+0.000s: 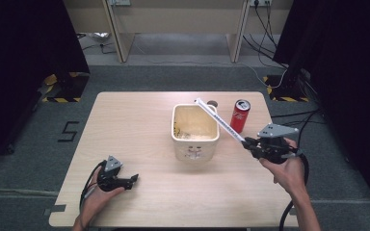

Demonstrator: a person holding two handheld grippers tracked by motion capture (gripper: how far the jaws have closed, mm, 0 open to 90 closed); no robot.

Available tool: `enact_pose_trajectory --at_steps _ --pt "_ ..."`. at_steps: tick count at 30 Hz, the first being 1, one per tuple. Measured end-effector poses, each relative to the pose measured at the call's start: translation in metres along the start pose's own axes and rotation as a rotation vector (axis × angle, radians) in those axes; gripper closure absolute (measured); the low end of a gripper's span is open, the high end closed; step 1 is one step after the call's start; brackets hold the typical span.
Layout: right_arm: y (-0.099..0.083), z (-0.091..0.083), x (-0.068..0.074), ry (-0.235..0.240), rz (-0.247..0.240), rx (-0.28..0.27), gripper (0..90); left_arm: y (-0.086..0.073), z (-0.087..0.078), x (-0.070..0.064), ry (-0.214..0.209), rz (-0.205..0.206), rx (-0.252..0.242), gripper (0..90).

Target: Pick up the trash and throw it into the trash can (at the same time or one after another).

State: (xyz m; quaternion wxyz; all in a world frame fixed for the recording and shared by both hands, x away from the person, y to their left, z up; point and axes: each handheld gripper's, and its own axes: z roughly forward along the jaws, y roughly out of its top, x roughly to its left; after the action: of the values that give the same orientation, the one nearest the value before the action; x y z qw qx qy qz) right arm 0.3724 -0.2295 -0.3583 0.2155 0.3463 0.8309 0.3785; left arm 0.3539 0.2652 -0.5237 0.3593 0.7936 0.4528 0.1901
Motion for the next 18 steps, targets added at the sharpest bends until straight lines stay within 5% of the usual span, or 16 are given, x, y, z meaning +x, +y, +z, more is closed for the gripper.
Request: enact_pose_trajectory --at_steps 7,18 --pt "0.009 0.009 0.012 0.048 -0.035 0.025 79.0 0.0 0.0 0.0 0.001 0.0 0.0 13.4" --pt "0.021 0.018 0.019 0.059 -0.068 0.065 78.9 0.0 0.0 0.0 0.0 0.0 0.002 13.4"
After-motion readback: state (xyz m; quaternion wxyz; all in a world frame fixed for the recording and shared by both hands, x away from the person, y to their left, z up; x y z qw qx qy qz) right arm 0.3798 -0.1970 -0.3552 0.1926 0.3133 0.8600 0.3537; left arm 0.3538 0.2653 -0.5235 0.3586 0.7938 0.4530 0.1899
